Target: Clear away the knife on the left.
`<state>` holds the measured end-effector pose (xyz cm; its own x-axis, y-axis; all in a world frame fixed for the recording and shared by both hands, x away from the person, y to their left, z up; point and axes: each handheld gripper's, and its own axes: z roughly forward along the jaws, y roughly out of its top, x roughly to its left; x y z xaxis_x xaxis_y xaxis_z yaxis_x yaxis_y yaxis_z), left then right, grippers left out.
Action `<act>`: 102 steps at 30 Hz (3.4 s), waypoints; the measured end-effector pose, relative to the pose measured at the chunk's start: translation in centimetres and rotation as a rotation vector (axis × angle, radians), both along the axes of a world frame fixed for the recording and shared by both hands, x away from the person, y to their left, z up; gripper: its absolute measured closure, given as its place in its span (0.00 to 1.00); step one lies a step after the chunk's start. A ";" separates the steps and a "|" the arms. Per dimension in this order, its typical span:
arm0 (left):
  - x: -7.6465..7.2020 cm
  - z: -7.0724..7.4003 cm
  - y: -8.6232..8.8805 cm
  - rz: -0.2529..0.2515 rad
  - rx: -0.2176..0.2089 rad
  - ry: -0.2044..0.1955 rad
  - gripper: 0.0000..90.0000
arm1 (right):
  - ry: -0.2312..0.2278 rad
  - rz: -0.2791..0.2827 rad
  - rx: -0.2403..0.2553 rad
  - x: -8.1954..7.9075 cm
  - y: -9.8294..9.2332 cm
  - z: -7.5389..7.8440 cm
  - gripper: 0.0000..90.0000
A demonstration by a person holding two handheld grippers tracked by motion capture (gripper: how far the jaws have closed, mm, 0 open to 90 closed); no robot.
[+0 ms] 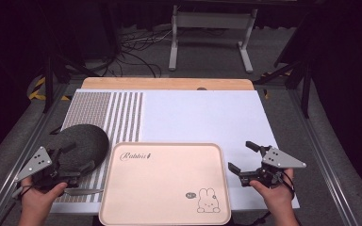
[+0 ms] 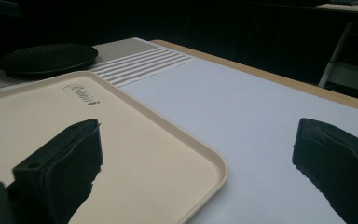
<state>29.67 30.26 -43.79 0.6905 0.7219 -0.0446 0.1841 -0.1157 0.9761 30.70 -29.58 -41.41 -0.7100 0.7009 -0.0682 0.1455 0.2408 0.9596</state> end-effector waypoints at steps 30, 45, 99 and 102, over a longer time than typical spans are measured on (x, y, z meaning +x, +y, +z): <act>-0.1 1.5 1.0 -0.072 0.168 0.039 0.04 | 0.024 0.052 -0.007 0.5 0.7 -0.1 0.04; 0.0 3.6 0.3 -0.180 0.416 0.134 0.08 | 0.039 0.079 -0.016 0.7 0.7 -0.6 0.04; 0.6 2.7 1.5 -0.492 1.171 0.485 0.37 | 0.040 0.125 -0.027 0.7 1.3 -0.7 0.03; 0.8 2.2 1.5 -0.507 1.206 0.504 0.38 | 0.039 0.126 -0.023 0.7 1.3 -0.7 0.03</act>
<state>30.46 31.73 -41.61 0.9799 0.1736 0.0982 0.1670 -0.9833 0.0718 31.39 -28.29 -42.07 -0.7947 0.6046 -0.0535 0.1500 0.2810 0.9479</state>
